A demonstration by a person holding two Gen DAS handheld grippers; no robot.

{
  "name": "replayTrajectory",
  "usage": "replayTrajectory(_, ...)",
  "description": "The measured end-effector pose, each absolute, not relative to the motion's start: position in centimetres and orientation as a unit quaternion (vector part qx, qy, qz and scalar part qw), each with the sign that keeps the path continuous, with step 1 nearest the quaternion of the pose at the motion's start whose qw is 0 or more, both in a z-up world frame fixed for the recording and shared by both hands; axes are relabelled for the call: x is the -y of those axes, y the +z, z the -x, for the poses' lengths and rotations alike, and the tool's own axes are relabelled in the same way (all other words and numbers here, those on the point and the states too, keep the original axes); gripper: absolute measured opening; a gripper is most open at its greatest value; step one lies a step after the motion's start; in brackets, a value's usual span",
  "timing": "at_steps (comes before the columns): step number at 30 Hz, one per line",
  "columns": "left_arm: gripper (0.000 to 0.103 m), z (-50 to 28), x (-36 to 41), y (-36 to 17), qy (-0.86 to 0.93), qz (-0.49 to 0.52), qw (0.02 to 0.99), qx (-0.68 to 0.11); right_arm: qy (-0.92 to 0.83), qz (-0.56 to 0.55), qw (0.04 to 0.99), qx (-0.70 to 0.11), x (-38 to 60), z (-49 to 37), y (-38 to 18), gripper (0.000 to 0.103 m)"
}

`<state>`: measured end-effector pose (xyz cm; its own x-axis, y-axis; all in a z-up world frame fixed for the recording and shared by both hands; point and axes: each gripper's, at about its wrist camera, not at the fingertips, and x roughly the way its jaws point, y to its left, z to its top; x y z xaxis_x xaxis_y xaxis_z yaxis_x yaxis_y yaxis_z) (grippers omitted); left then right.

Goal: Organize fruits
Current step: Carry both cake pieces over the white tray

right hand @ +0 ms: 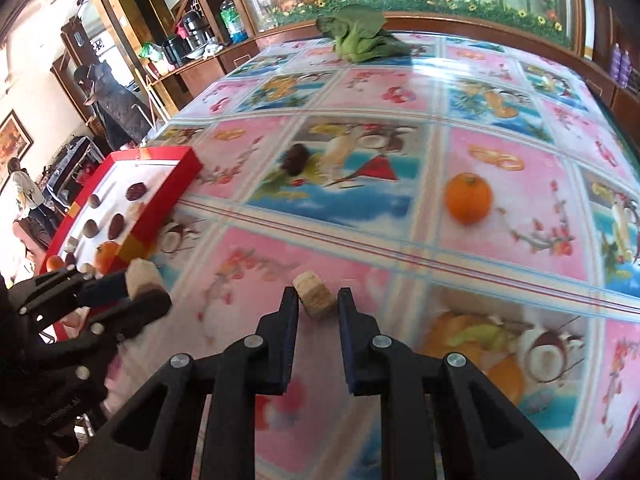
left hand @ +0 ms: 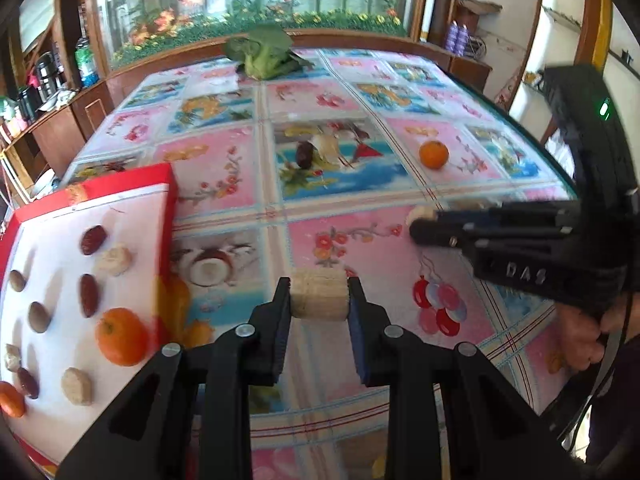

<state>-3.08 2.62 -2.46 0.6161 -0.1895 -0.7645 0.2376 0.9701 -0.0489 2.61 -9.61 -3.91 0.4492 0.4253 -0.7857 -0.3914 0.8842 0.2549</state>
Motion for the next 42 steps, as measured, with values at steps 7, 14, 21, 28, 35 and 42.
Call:
replayTrajectory(7, 0.028, 5.0, -6.6, 0.3, -0.091, -0.001, 0.919, -0.384, 0.281, -0.053, 0.843, -0.456, 6.1, -2.0, -1.8, 0.018)
replayTrajectory(14, 0.028, 6.7, -11.4, 2.6, -0.059, 0.028, 0.935, -0.349, 0.324, -0.093, 0.833, -0.439, 2.7, -1.9, 0.9, 0.018)
replayTrajectory(21, 0.028, 8.5, -17.1, 3.6, -0.012, 0.056, 0.943, -0.327, 0.347, -0.097, 0.83, -0.427, -0.3, -1.7, 2.8, 0.018)
replayTrajectory(28, 0.028, 9.5, -21.8, 2.9, 0.032, 0.063, 0.94, -0.333, 0.367, -0.085, 0.822, -0.428, -3.2, -1.6, 3.2, 0.018)
replayTrajectory(35, 0.028, 9.8, -23.6, 2.2, 0.049, 0.052, 0.938, -0.339, 0.385, -0.061, 0.809, -0.44, -6.6, -1.0, 2.0, 0.018)
replayTrajectory(42, 0.028, 10.1, -23.6, 0.7, 0.049, 0.052, 0.932, -0.355, 0.406, -0.023, 0.8, -0.44, -9.0, 1.1, 0.8, 0.018)
